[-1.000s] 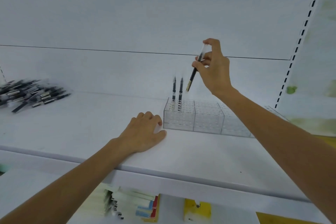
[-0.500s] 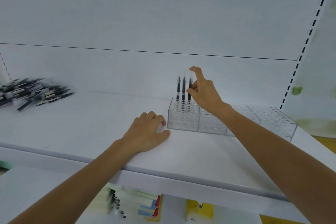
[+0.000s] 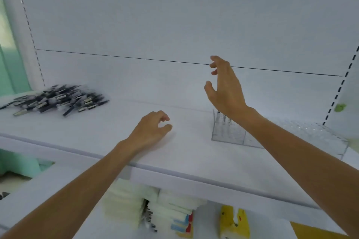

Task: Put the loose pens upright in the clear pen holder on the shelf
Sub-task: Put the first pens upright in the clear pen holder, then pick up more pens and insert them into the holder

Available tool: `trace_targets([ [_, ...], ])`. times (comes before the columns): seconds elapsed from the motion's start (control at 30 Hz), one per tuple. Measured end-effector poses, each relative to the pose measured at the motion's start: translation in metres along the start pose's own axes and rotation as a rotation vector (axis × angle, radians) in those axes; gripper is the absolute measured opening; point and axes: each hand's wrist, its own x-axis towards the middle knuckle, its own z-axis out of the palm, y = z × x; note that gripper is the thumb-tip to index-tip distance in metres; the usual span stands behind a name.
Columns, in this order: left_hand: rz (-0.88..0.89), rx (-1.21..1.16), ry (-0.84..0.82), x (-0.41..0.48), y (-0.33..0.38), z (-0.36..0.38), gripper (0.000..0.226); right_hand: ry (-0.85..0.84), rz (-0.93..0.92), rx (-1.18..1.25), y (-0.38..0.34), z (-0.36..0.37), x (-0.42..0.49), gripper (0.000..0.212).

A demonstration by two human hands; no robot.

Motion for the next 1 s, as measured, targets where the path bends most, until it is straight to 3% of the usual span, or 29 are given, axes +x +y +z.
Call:
trace_targets([
  [0.23,-0.074,0.111,0.104,-0.049,-0.101,-0.125,0.022,-0.132,-0.061,0.139,-0.137,0.108,0.022,0.050],
  [0.5,-0.189,0.137,0.187,-0.122,-0.228,-0.238,0.014,-0.423,0.079,0.281,-0.269,0.261,-0.002,0.049],
  [0.8,-0.281,-0.036,0.343,-0.106,-0.308,-0.292,0.012,-0.450,0.118,0.255,-0.294,0.332,0.029,0.027],
  [1.0,-0.169,0.040,0.183,-0.051,-0.336,-0.288,0.019,-0.406,0.146,0.205,-0.286,0.370,0.080,0.024],
])
